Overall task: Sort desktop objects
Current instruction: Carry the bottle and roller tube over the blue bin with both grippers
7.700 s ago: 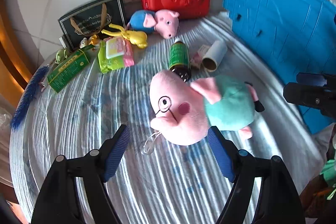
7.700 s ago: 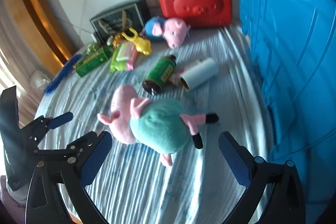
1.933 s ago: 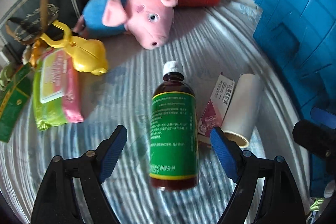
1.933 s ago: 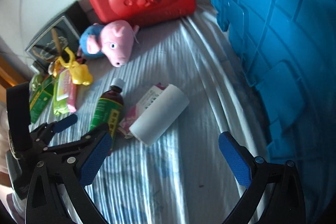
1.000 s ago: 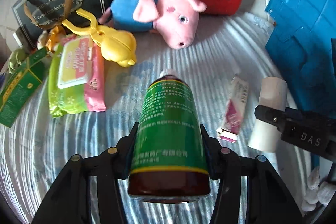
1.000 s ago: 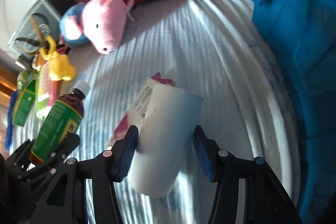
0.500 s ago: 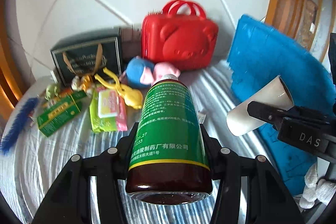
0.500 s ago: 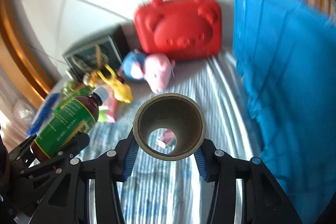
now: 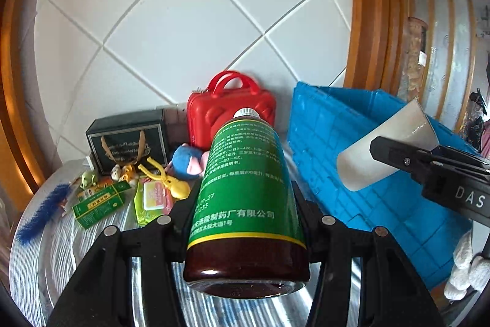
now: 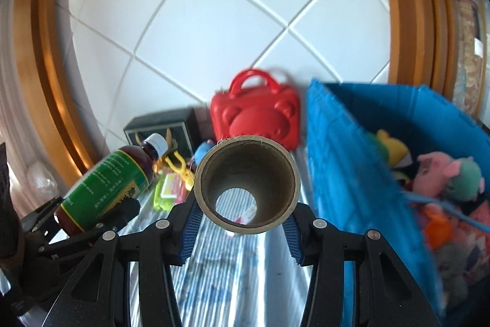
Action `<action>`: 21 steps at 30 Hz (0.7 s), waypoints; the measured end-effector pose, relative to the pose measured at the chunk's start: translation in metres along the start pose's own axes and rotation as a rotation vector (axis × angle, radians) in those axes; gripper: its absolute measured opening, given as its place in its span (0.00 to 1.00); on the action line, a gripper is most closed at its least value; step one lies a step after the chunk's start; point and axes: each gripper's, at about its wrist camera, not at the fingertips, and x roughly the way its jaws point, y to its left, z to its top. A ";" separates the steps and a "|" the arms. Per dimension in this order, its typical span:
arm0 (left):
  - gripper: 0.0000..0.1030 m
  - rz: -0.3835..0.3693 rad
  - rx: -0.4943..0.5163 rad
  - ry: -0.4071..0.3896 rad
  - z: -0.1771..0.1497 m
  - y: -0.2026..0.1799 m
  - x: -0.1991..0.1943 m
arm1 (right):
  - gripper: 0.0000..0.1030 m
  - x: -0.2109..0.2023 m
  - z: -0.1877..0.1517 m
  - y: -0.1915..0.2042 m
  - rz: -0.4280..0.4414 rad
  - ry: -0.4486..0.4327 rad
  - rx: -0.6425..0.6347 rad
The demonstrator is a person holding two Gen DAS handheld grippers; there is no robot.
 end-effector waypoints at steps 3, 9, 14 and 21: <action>0.49 -0.018 0.019 -0.044 0.008 -0.023 -0.015 | 0.46 -0.029 0.004 -0.016 -0.010 -0.050 0.002; 0.49 -0.070 0.071 -0.103 0.025 -0.088 -0.027 | 0.46 -0.093 0.009 -0.073 -0.079 -0.132 0.024; 0.49 -0.116 0.103 -0.116 0.036 -0.157 -0.023 | 0.46 -0.136 0.004 -0.147 -0.184 -0.149 0.060; 0.49 -0.200 0.128 -0.088 0.048 -0.266 -0.008 | 0.45 -0.164 -0.011 -0.248 -0.283 -0.118 0.087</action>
